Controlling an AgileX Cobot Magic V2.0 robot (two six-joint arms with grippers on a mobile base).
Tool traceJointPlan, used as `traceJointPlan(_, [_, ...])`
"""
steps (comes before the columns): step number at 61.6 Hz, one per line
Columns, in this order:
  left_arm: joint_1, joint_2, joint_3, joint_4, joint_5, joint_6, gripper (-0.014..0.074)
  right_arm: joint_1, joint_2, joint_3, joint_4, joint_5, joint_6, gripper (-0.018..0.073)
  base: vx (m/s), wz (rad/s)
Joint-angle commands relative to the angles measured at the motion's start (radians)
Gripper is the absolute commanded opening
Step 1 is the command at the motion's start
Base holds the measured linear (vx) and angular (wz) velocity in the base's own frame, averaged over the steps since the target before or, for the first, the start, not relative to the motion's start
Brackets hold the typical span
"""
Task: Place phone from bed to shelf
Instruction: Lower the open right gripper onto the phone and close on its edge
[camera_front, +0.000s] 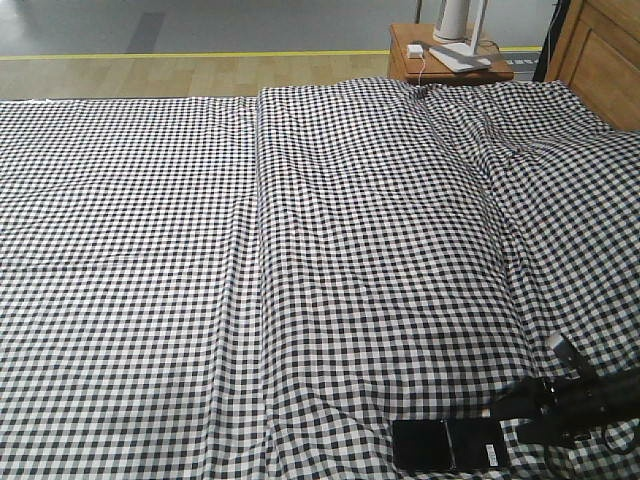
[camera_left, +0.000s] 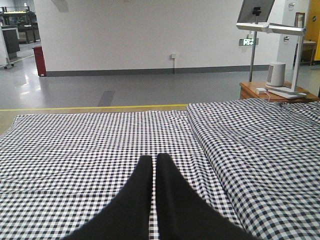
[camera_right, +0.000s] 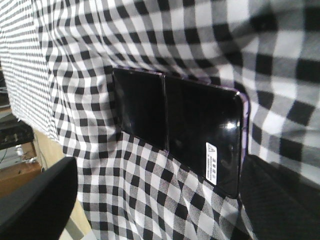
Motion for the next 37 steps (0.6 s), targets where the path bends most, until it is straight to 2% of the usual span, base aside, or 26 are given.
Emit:
traceJointPlan(1, [-0.006,-0.008,-0.025,-0.01,-0.072,-0.009,0.0001,-0.007,-0.033,-0.014,0.026,0.066,-0.036,0.0608,0.0,0.0])
traceJointPlan(37, [-0.006,-0.008,-0.025,-0.01,-0.072,-0.009,0.0001,-0.007,0.097,-0.131,0.06,0.14,-0.03,0.0594,0.0,0.0])
